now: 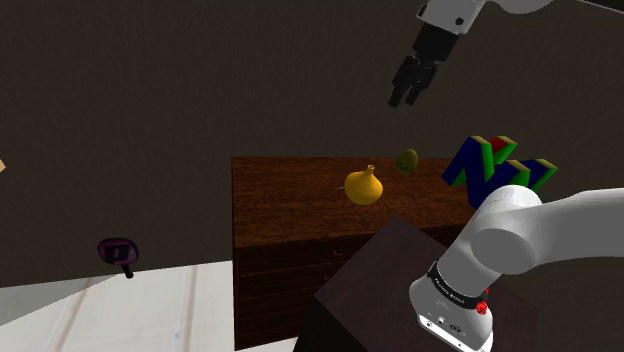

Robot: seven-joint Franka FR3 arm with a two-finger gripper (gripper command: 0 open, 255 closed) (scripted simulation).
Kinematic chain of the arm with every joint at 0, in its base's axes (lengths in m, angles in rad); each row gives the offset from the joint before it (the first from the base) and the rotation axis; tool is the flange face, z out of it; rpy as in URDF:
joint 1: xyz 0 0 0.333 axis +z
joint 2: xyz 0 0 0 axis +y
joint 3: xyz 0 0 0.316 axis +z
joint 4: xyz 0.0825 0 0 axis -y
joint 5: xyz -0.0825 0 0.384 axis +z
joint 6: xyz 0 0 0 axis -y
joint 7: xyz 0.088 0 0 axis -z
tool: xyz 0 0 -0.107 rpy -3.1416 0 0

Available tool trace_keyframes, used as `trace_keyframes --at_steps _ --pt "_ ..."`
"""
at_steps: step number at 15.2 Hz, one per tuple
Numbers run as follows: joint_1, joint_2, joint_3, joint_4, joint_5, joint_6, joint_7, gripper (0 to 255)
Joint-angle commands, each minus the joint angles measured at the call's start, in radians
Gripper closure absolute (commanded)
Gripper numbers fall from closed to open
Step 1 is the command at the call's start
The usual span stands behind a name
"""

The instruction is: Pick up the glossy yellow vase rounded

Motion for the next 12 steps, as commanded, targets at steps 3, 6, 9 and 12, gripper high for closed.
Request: trace_keyframes --at_steps 3,6,9,12 --pt "-0.009 0.007 -0.028 -0.045 -0.022 0.049 -0.036 0" --pt "-0.023 0.029 -0.072 -0.103 -0.054 0.125 -0.09 0" --pt "-0.037 0.063 -0.119 -0.15 -0.085 0.205 -0.143 0" --pt "-0.05 0.111 -0.166 -0.187 -0.114 0.288 -0.196 0"
